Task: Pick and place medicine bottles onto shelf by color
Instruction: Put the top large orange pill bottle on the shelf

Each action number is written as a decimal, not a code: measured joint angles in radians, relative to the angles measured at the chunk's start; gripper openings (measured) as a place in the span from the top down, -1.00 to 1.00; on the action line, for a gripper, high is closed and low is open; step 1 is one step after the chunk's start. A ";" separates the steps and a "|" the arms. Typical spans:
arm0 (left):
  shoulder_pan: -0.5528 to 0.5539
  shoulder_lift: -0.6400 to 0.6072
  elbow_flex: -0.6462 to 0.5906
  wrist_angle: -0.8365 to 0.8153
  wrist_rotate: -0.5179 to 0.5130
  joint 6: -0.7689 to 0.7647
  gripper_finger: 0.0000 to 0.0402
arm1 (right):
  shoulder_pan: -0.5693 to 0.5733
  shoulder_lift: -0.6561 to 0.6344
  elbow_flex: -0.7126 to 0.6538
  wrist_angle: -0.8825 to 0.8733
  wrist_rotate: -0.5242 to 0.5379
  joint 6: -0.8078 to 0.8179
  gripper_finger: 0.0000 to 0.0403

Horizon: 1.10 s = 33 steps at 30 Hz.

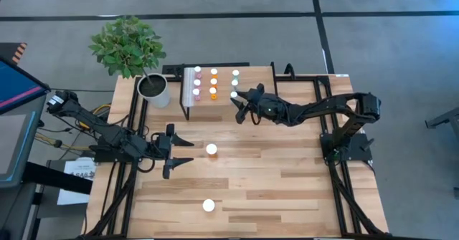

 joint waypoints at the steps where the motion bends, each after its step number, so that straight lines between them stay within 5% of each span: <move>1: 0.000 0.000 0.000 0.000 0.000 0.000 -0.18 | 0.000 -0.002 0.000 -0.001 0.000 -0.001 0.06; 20: 0.000 0.000 0.000 -0.004 0.002 0.000 -0.18 | 0.028 -0.257 0.001 -0.355 0.004 0.001 -0.22; 27: 0.000 0.000 0.000 -0.005 0.005 0.000 -0.18 | 0.208 -0.389 0.001 -0.419 0.004 0.018 -0.22; 33: 0.000 -0.017 0.000 -0.003 0.000 0.000 -0.18 | 0.455 -0.290 0.001 -0.309 0.011 0.012 -0.21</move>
